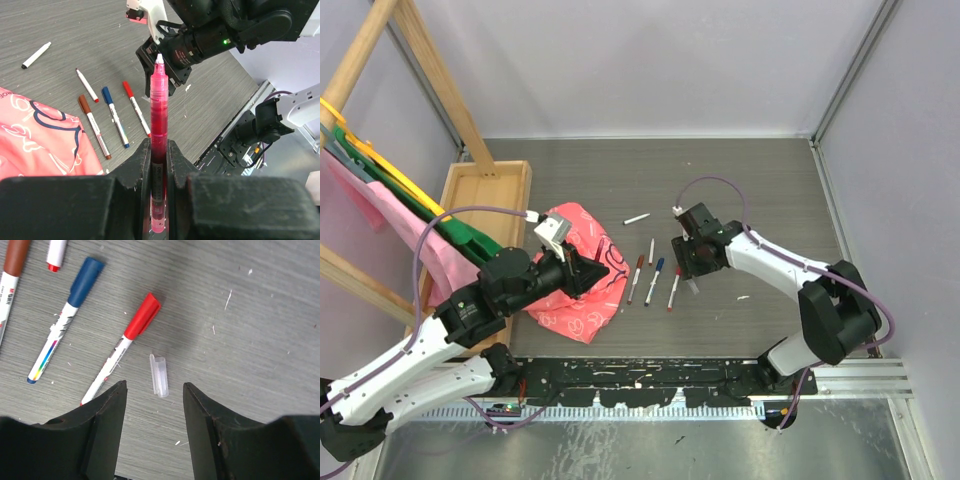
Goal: Insert the pens into the pen caps
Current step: Place the pen cap at the center of the board.
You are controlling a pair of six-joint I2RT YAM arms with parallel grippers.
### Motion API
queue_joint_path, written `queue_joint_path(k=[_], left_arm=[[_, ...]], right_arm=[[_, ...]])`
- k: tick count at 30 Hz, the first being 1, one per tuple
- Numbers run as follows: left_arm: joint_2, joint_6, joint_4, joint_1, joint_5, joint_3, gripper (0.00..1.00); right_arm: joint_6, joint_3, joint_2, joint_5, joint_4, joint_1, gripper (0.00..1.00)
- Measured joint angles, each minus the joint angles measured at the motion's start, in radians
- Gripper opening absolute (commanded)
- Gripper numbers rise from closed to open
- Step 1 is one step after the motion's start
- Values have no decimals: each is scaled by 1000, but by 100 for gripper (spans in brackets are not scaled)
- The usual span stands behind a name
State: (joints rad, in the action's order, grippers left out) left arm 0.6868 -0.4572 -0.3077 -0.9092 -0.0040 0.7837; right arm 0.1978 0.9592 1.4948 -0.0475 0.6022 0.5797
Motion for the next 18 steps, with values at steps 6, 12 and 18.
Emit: queue_joint_path(k=[6,12,18], left_arm=[[0,0,-1,0,0,0,0],[0,-2,-1,0,0,0,0],[0,-3,-1,0,0,0,0]], right_arm=[[154,-86,-31,-50,-3,0,56],[235,-141,-55,-78,-6,0,56],[257,-146,-52,-79,-23,0,56]])
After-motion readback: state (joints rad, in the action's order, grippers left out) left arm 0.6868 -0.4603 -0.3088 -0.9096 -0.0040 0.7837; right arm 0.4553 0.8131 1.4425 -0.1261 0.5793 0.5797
